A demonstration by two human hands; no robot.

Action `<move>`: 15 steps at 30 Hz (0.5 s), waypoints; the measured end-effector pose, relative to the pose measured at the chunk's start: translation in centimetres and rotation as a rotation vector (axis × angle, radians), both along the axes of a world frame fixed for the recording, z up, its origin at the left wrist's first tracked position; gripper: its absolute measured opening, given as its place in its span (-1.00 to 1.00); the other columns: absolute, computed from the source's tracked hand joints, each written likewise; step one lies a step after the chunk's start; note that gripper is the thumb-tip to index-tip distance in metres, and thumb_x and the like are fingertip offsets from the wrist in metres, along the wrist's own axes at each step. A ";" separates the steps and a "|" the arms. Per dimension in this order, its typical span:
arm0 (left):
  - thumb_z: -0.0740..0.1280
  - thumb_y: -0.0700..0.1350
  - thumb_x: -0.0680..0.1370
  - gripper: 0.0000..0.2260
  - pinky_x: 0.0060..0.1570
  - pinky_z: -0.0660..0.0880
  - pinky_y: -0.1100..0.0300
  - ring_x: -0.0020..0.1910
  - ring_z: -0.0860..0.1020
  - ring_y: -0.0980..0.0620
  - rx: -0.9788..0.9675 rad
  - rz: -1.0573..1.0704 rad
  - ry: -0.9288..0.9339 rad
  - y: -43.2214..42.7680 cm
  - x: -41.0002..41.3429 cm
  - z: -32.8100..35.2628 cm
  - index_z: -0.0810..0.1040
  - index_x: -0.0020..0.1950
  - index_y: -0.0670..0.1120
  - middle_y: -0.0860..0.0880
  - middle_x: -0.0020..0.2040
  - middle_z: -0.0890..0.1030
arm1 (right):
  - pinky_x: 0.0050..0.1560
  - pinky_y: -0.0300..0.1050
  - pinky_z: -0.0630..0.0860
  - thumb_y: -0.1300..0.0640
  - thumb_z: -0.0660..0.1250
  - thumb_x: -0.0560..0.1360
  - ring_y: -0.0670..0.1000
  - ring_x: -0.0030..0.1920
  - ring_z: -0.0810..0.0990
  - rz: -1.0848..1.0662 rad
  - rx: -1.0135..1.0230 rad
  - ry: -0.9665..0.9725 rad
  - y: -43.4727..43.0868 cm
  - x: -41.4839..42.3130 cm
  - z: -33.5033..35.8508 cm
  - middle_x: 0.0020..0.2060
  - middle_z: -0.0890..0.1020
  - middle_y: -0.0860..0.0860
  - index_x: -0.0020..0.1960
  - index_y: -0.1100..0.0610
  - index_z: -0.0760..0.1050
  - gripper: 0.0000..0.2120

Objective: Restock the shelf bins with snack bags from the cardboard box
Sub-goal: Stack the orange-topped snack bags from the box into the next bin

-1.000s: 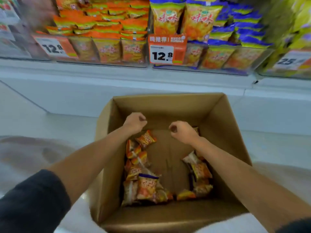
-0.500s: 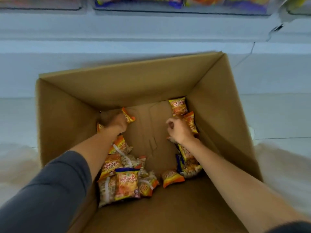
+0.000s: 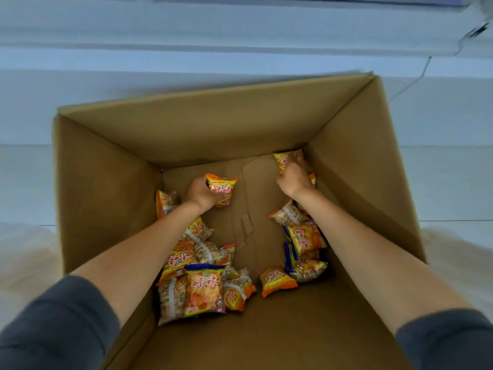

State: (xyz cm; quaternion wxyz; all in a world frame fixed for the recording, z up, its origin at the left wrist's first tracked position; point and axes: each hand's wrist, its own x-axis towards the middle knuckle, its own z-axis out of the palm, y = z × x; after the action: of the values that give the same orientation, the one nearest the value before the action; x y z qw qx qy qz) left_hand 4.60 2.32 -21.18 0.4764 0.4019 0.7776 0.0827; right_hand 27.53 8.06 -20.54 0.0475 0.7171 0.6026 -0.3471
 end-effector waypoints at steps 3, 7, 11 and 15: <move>0.56 -0.13 0.40 -0.52 0.11 0.45 0.16 0.10 0.53 0.00 0.067 0.137 -0.066 -0.6 0.3 1.5 0.51 0.25 -0.16 -0.04 0.09 0.58 | 0.54 -0.02 -0.09 0.11 0.23 0.60 0.20 0.56 -0.14 0.116 -0.100 -0.078 0.6 -0.2 -1.3 0.55 -0.11 0.25 0.55 0.35 -0.12 -0.27; 0.54 -0.15 0.43 -0.52 0.07 0.44 0.14 0.10 0.54 -0.02 0.115 0.316 -0.128 -1.2 0.1 2.1 0.46 0.29 -0.17 -0.09 0.14 0.58 | 0.47 0.03 0.16 0.16 0.31 0.53 0.22 0.47 0.15 0.241 0.014 -0.124 -0.2 -1.1 -2.7 0.46 0.23 0.21 0.47 0.23 0.27 -0.46; 0.52 -0.15 0.45 -0.58 0.15 0.48 0.06 0.15 0.55 -0.07 0.109 0.397 -0.141 -1.8 -0.1 2.0 0.47 0.24 -0.14 -0.10 0.17 0.59 | 0.42 0.05 0.27 0.29 0.41 0.44 0.25 0.46 0.20 0.167 -0.019 -0.088 -1.0 -1.7 -3.5 0.47 0.17 0.23 0.56 0.02 0.11 -0.20; 0.49 -0.15 0.48 -0.59 0.16 0.48 0.07 0.18 0.54 -0.06 0.113 0.448 -0.180 -2.0 -0.1 2.3 0.45 0.27 -0.14 -0.11 0.21 0.58 | 0.38 0.03 0.36 0.26 0.49 0.39 0.19 0.39 0.37 -0.061 0.023 0.103 -0.2 -2.6 -3.1 0.39 0.37 0.18 0.58 0.09 -0.01 -0.06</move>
State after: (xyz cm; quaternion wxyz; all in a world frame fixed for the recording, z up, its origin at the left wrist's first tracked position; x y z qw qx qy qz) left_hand 4.52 0.30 -18.89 0.4901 0.2363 0.7960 0.2651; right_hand 24.93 7.89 -23.61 -0.0026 0.7167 0.5861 -0.3779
